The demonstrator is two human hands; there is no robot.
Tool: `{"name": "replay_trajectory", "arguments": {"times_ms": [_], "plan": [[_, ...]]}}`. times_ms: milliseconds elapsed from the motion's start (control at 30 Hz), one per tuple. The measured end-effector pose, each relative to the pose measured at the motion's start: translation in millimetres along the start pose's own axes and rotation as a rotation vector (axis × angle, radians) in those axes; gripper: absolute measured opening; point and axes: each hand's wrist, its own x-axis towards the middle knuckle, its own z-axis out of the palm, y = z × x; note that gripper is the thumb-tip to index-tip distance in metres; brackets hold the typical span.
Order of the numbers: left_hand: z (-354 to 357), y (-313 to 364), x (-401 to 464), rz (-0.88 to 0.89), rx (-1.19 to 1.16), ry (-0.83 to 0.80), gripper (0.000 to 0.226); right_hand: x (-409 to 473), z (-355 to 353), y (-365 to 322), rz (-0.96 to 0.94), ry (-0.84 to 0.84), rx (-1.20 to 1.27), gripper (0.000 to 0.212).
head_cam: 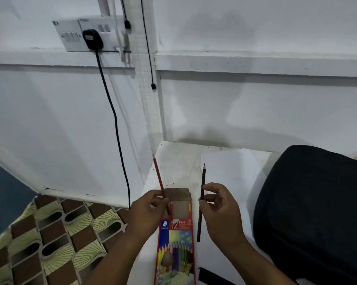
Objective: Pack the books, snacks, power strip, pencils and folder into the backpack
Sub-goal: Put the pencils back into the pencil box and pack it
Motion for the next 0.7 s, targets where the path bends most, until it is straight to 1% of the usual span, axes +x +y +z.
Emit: {"name": "replay_trajectory", "arguments": {"times_ms": [100, 200, 267, 333, 367, 433, 567, 633, 700], "plan": [[8.3, -12.5, 0.3, 0.014, 0.022, -0.027, 0.015, 9.6, 4.2, 5.3, -0.020, 0.001, -0.034, 0.029], [15.5, -23.8, -1.9, 0.170, 0.120, 0.047, 0.013, 20.4, 8.4, 8.2, -0.037, 0.000, -0.050, 0.031], [16.9, -22.2, -3.5, 0.278, 0.175, 0.060, 0.021, 27.9, 12.3, 11.0, -0.051, 0.006, -0.057, 0.033], [15.7, -18.5, -3.5, 0.290, 0.186, 0.038, 0.037, 35.3, 17.9, 13.4, -0.073, -0.001, -0.056, 0.036], [15.3, -19.7, -2.4, 0.289, 0.186, 0.036, 0.040, 39.2, 21.5, 15.0, -0.090, -0.009, -0.062, 0.038], [15.2, -23.2, -1.5, 0.313, 0.203, 0.048, 0.035, 46.7, 29.2, 19.3, -0.124, -0.022, -0.095, 0.043], [16.7, -31.3, 0.2, 0.360, 0.226, 0.036, 0.029, 60.6, 38.3, 34.5, -0.201, -0.076, -0.246, 0.042], [16.9, -32.5, 1.2, 0.369, 0.214, 0.044, 0.024, 65.4, 39.4, 48.1, -0.224, -0.145, -0.352, 0.034], [17.4, -33.8, 2.8, 0.380, 0.196, 0.048, 0.020, 67.0, 39.6, 65.1, -0.275, -0.224, -0.522, 0.028]]}}
